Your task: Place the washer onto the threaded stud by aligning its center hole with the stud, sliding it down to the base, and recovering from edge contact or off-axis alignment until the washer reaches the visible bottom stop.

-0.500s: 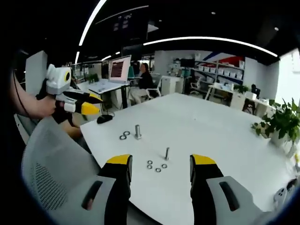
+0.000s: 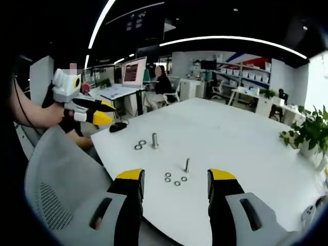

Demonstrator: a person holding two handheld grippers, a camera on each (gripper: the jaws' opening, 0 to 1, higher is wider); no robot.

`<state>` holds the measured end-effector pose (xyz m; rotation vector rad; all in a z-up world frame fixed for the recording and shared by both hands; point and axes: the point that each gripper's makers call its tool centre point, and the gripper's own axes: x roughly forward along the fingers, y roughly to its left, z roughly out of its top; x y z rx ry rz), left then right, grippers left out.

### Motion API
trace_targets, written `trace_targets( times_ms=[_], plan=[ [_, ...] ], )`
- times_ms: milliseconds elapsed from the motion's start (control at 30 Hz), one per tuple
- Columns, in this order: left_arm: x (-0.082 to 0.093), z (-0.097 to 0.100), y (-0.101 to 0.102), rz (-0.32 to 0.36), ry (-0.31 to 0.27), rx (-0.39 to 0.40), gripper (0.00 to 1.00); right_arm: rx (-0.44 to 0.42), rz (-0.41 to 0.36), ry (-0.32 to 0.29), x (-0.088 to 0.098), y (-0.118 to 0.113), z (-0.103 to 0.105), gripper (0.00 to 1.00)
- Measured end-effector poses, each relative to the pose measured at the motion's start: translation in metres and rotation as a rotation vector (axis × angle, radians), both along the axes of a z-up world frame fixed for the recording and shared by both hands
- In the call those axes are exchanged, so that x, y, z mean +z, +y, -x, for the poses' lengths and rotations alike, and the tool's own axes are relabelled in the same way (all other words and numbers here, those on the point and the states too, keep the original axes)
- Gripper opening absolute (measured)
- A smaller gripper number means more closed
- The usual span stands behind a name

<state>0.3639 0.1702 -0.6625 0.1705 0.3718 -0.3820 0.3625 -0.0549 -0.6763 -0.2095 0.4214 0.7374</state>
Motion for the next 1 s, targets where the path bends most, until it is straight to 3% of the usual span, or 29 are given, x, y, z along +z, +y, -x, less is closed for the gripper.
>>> trace_targets(
  times_ms=[200, 267, 400, 700, 1000],
  plan=[
    [0.003, 0.000, 0.007, -0.024, -0.021, 0.028, 0.33, -0.036, 0.027, -0.011, -0.002, -0.009, -0.003, 0.51],
    [0.012, -0.002, 0.005, 0.013, -0.056, 0.021, 0.33, -0.044, 0.018, -0.002, -0.001, -0.010, -0.006, 0.52],
    [0.000, 0.000, 0.004, -0.010, -0.006, 0.021, 0.34, -0.057, 0.015, -0.005, -0.002, -0.013, -0.005, 0.52],
    [-0.003, -0.001, 0.014, 0.007, 0.017, 0.060, 0.34, -0.066, 0.000, -0.031, 0.006, -0.014, -0.006, 0.51],
    [-0.006, 0.000, 0.016, -0.022, 0.027, 0.072, 0.34, -0.041, -0.008, -0.031, 0.006, -0.010, -0.004, 0.52]
  ],
)
